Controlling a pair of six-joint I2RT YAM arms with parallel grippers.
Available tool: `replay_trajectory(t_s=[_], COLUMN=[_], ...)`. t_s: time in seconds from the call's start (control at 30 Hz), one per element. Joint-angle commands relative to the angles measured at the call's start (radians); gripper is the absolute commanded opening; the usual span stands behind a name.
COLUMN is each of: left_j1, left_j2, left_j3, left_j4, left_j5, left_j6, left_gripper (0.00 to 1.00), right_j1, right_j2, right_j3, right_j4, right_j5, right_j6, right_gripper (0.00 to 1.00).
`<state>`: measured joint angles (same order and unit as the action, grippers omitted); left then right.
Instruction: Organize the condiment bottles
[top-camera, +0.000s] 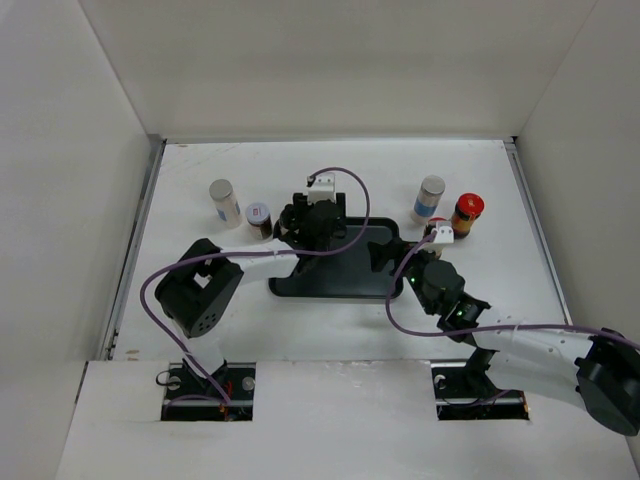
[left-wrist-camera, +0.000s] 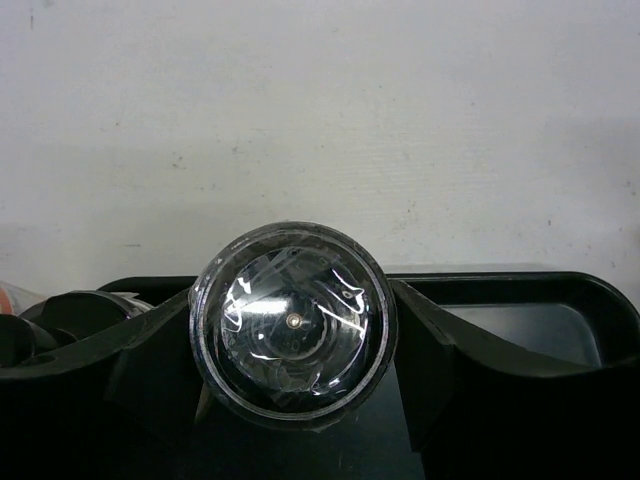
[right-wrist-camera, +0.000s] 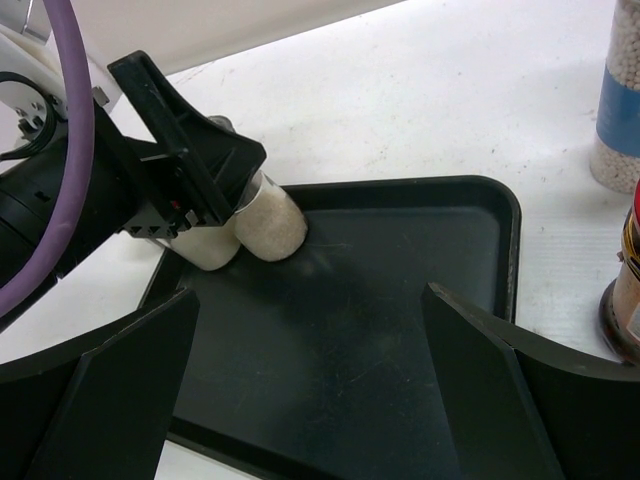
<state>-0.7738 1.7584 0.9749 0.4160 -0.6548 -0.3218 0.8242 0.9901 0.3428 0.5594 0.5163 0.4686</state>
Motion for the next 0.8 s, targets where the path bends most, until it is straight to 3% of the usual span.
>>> replay_trajectory(t_s=[0.0,0.13,0.37,0.5,0.63,0.77], left_j1=[-0.014,-0.029,-0.046,-0.052,-0.045,-0.011], left_j2=[-0.027,-0.053,-0.148,-0.226,-0.290,-0.388], left_j3=[0.021,0.019,0.021,0.015,0.008,-0.050], left_j4=[0.090,0.090,0.096,0.119,0.110,0.098], left_j5=[-0.029,-0.023,-0.008,0.009,0.000,-0.032], left_j6=[0.009,0.009,0.009,0.013,0.023,0.021], left_gripper=[0.72,0.86,0.93,0.94,0.94,0.83], right_j1=[-0.007,-0.009,-0.009,-0.009,-0.009,-0.009], right_j2=[-0.004,-0.007,-0.002,-0.002,-0.001,-0.004], right_j3=[-0.007,-0.008,-0.004,-0.005,-0.001,-0.001], right_j4=[0.043,0.039,0.037,0.039,0.036,0.030], right_j5=[0.011,0.007,0.004,0.004,0.004,-0.002], right_j6=[0.005,0.010,0.004,0.002,-0.002,-0.001], right_gripper=[1.00,1.00,0.98,0.82,0.72,0.61])
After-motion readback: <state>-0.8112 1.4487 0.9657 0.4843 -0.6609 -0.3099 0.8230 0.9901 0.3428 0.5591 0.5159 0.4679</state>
